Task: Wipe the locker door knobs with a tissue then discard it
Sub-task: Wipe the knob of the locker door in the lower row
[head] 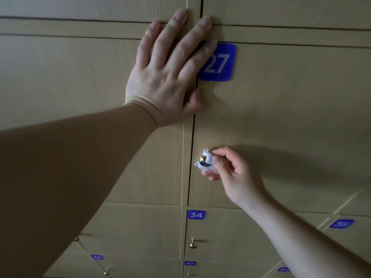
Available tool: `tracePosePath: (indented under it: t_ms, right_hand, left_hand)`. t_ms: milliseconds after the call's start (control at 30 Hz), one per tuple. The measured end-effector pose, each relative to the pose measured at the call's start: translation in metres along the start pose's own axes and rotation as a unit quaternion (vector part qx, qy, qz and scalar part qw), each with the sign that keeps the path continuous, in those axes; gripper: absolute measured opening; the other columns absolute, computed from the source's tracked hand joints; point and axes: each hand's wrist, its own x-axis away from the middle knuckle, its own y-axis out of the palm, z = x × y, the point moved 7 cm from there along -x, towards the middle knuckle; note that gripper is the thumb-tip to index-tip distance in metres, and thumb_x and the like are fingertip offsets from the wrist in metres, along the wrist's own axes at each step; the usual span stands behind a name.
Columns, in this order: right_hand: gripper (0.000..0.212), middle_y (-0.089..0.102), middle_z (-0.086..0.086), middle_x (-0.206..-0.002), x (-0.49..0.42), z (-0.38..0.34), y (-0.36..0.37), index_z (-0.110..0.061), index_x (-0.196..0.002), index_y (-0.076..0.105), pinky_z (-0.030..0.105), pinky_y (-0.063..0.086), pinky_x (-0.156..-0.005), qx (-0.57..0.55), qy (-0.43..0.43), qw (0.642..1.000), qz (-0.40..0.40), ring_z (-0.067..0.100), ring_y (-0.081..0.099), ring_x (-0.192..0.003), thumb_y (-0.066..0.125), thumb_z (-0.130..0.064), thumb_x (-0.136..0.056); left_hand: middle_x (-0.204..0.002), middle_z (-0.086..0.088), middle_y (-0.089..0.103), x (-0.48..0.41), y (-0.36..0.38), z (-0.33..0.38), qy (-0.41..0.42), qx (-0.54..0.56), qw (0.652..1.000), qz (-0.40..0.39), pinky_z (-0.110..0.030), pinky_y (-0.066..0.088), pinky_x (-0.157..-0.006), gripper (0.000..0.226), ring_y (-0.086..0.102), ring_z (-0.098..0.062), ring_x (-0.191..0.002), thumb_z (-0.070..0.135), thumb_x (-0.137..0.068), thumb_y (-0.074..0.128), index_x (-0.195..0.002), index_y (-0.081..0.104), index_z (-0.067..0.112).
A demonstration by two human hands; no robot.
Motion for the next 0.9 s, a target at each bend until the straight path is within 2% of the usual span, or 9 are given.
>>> tracePosePath:
  t_ms: [100,200,333,467,533,700,900]
  right_hand:
    - [0.014,0.074,0.0,-0.094,0.004,-0.004,-0.009,-0.032,-0.101,0.064,0.038,0.061,-0.07,0.011,-0.001,1.0,0.015,0.016,0.075,-0.077,0.052,-0.03,-0.096]
    - [0.02,0.074,-0.005,-0.094,0.005,-0.008,-0.011,-0.034,-0.103,0.065,0.036,0.061,-0.069,0.015,0.008,1.0,-0.002,0.015,0.074,-0.076,0.05,-0.039,-0.091]
    - [0.018,0.071,-0.008,-0.093,0.0,-0.013,-0.003,-0.04,-0.102,0.063,0.037,0.06,-0.068,0.123,-0.019,0.992,-0.034,0.011,0.072,-0.072,0.051,-0.027,-0.1]
    - [0.018,0.068,-0.007,-0.09,-0.004,-0.015,0.007,-0.032,-0.103,0.053,0.041,0.059,-0.063,0.219,-0.039,0.974,-0.05,0.006,0.07,-0.063,0.053,-0.015,-0.099]
    - [0.015,0.067,-0.007,-0.089,-0.003,-0.014,0.011,-0.028,-0.103,0.05,0.043,0.06,-0.062,0.205,-0.036,0.977,-0.052,0.007,0.071,-0.063,0.05,-0.014,-0.101]
    - [0.016,0.068,0.007,-0.085,0.005,-0.005,0.018,-0.026,-0.094,0.044,0.041,0.06,-0.062,0.038,0.031,0.999,0.002,0.019,0.073,-0.064,0.041,-0.013,-0.104]
    - [0.01,0.072,0.003,-0.089,0.016,0.008,0.016,-0.027,-0.103,0.046,0.036,0.058,-0.062,0.078,0.052,0.995,-0.033,0.014,0.073,-0.068,0.036,-0.03,-0.104]
  left_hand:
    - [-0.154,-0.016,0.042,0.0,-0.001,0.0,0.001,-0.002,1.0,0.002,-0.062,0.027,-0.114,0.068,0.037,-0.047,-0.139,0.043,-0.088,0.046,-0.148,0.045,0.01]
    - [-0.153,-0.017,0.042,0.0,-0.001,0.0,0.001,-0.002,1.0,0.004,-0.063,0.029,-0.113,0.069,0.038,-0.047,-0.139,0.043,-0.088,0.047,-0.148,0.046,0.01]
    - [-0.154,-0.016,0.041,-0.001,0.0,0.0,-0.001,-0.006,1.0,0.004,-0.063,0.029,-0.113,0.07,0.037,-0.047,-0.14,0.044,-0.087,0.048,-0.149,0.045,0.01]
    - [-0.154,-0.016,0.041,0.0,0.0,0.001,0.0,-0.006,1.0,0.007,-0.062,0.028,-0.113,0.069,0.037,-0.047,-0.14,0.043,-0.088,0.046,-0.149,0.044,0.011]
    - [-0.154,-0.015,0.041,0.0,0.0,0.001,-0.001,-0.005,1.0,0.008,-0.061,0.028,-0.114,0.069,0.038,-0.047,-0.14,0.044,-0.088,0.045,-0.148,0.045,0.011]
    - [-0.154,-0.016,0.041,0.0,0.001,0.0,0.005,-0.005,1.0,0.011,-0.061,0.027,-0.114,0.069,0.037,-0.046,-0.14,0.045,-0.088,0.044,-0.149,0.043,0.011]
    - [-0.155,-0.016,0.04,0.001,0.003,-0.002,-0.001,-0.011,1.0,-0.002,-0.063,0.028,-0.114,0.07,0.035,-0.047,-0.141,0.046,-0.089,0.042,-0.151,0.04,0.013]
